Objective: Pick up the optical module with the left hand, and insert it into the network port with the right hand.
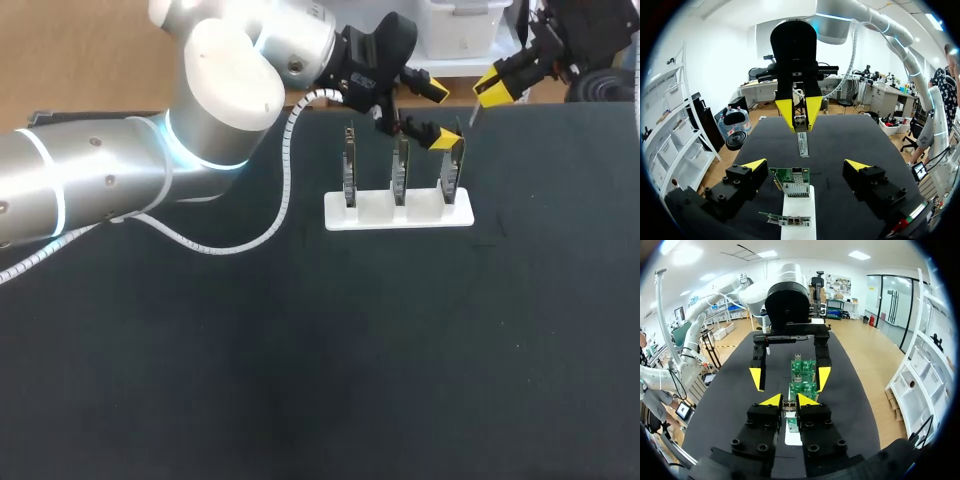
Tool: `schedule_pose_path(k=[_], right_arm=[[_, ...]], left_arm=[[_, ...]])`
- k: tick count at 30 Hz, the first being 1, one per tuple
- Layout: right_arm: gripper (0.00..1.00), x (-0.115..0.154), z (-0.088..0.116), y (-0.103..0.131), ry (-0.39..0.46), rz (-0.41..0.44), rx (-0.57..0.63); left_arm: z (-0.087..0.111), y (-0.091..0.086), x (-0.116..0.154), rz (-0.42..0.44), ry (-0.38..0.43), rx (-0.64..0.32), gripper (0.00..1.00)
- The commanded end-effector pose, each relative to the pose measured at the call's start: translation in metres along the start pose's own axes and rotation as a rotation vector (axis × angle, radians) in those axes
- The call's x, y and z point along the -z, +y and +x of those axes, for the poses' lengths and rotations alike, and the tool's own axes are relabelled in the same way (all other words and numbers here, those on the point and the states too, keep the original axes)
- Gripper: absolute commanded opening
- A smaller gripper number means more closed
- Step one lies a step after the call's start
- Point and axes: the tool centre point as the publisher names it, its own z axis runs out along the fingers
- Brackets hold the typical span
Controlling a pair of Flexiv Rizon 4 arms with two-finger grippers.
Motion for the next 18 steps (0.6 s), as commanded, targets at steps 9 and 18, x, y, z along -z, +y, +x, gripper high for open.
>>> schedule_pose_path(k=[9,18], right_arm=[[0.00,-0.0008,-0.0032,0.0022,0.006,0.011,0.007],[0.00,-0.0045,-0.0048,0.0026,-0.004,0.017,0.008]], left_arm=[[0.0007,-0.0005,-0.0001,-0.002,-0.001,-0.002,1.00],[0.0007,-0.0005,-0.0001,-0.002,-0.001,-0.002,1.00]])
